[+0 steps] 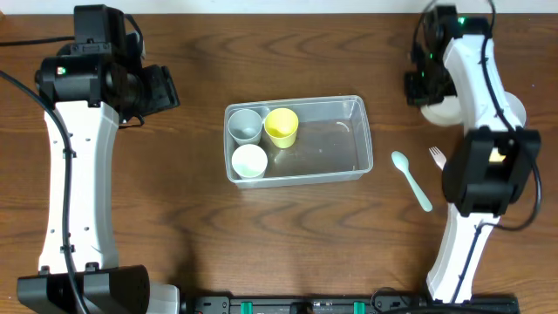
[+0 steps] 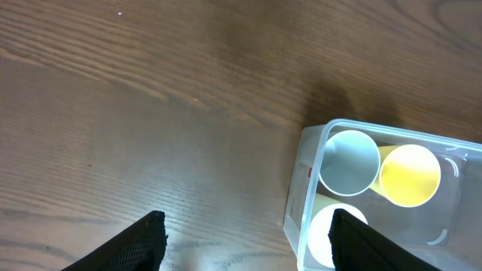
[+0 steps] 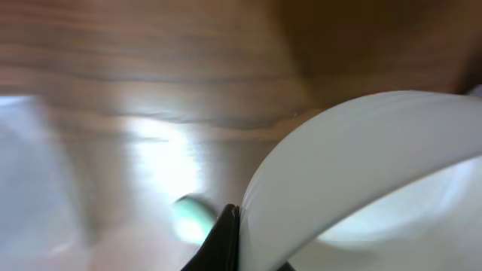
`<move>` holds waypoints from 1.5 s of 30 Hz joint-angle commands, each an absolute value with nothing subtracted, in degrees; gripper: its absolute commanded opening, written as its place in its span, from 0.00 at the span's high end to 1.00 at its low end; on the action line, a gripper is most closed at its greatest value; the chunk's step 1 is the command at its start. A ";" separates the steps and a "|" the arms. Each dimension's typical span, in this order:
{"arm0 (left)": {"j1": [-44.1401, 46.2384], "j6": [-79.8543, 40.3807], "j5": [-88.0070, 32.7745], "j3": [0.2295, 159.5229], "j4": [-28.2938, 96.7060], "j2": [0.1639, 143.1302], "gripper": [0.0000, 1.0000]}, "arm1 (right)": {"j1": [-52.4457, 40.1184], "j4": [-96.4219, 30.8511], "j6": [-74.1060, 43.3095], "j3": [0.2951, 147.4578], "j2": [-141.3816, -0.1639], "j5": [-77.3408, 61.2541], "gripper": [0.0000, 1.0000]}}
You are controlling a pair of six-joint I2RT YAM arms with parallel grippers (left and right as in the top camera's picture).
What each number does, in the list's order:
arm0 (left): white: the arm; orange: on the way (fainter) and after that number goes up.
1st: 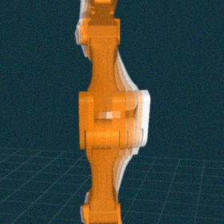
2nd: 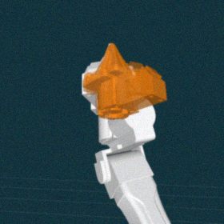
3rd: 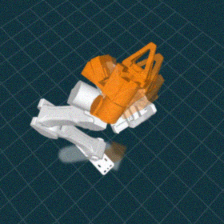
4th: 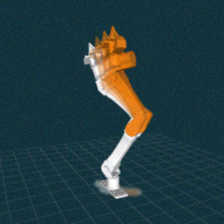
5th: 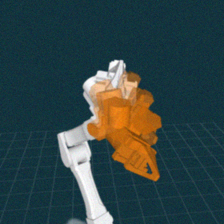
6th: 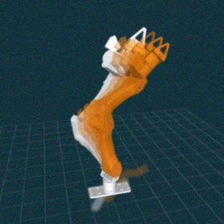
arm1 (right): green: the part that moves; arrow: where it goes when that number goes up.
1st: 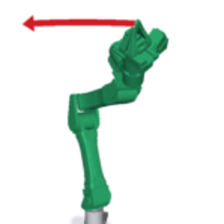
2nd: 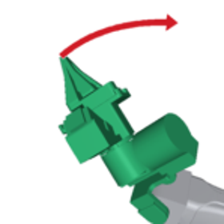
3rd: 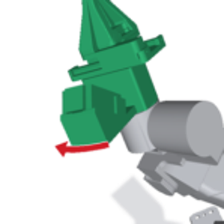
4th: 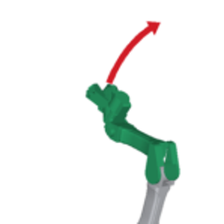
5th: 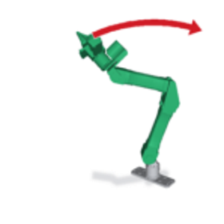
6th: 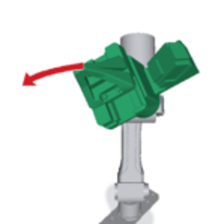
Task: Pack container
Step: 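Grasp the white bowl rim with the right gripper, then place the white bowl in the container's right half and release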
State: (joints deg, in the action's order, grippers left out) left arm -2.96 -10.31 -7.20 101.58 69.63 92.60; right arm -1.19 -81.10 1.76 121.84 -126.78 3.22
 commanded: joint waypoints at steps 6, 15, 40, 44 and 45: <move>-3.20 -10.39 -7.31 101.19 70.26 92.95 0.30 | -14.17 -83.96 6.42 127.74 -110.43 -2.57 0.99; -3.20 -10.39 -7.31 101.19 70.28 92.95 0.30 | -27.20 -85.38 7.81 124.46 -112.60 0.21 0.99; -3.20 -10.39 -7.31 101.19 70.26 92.95 0.30 | -30.44 -71.92 9.37 103.94 -122.91 -1.13 0.98; -3.20 -10.39 -7.33 101.19 70.28 92.95 0.30 | -30.39 -69.49 9.54 103.02 -122.91 -1.04 0.97; -3.20 -10.39 -7.31 101.19 70.30 92.95 0.30 | -30.37 -69.14 9.54 103.00 -122.91 -1.04 0.95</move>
